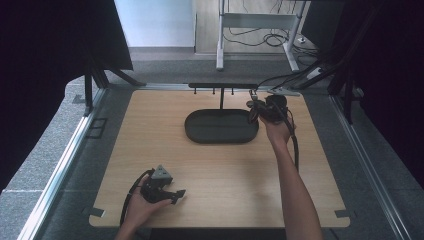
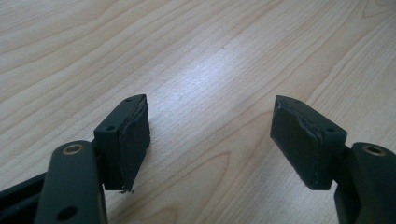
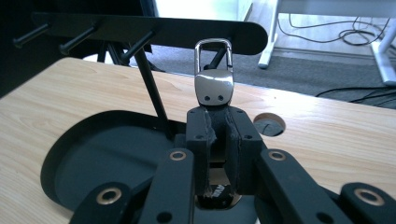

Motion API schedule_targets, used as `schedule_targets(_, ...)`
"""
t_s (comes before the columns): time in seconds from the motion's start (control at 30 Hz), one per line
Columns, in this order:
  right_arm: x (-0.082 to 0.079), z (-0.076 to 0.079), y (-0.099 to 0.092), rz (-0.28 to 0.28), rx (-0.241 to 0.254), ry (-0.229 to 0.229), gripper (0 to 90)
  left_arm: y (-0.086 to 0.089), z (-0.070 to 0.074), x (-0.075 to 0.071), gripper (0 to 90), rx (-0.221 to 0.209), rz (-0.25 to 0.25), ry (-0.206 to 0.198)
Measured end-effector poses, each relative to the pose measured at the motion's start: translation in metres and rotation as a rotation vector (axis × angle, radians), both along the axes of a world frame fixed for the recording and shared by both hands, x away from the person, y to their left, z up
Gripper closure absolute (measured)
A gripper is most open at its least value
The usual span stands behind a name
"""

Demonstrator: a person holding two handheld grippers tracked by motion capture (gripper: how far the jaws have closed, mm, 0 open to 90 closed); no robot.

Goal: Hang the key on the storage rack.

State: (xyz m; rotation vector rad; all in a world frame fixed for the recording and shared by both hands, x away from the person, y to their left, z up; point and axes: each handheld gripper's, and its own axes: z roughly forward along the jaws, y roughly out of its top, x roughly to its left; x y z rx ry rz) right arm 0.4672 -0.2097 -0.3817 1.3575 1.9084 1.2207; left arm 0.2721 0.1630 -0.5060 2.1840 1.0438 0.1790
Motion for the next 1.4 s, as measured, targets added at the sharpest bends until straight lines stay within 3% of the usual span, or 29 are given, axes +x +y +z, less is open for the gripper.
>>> schedule_targets(0.5,0.014,-0.020,0.011,-0.012,-0.024,0.040,80.2,0.001,-0.001,0.001,29.0,-0.003,0.001,0.009)
schedule_targets(0.77,0.017,-0.024,0.011,-0.009,-0.054,0.041,79.1,0.004,0.001,0.001,29.1,-0.017,0.007,0.006)
schedule_targets(0.87,0.018,-0.025,0.009,-0.018,-0.043,0.040,78.1,0.006,0.003,0.000,29.1,-0.025,0.011,0.000)
schedule_targets(1.0,0.017,-0.024,0.011,-0.001,-0.037,0.031,60.1,0.009,0.004,0.001,29.1,-0.028,0.016,-0.007)
schedule_targets(1.03,0.016,-0.024,0.012,-0.006,-0.056,0.037,53.0,0.009,0.005,0.001,29.1,-0.028,0.019,-0.006)
schedule_targets(1.1,0.014,-0.023,0.014,-0.016,-0.072,0.051,47.9,0.010,0.005,0.001,29.1,-0.026,0.022,-0.010)
schedule_targets(1.23,-0.002,-0.023,0.013,-0.027,-0.053,0.050,49.1,0.011,0.008,0.000,29.1,-0.027,0.023,-0.022)
schedule_targets(1.4,-0.025,-0.022,0.009,0.042,-0.038,0.055,47.2,0.015,0.010,-0.002,29.2,-0.039,0.032,-0.030)
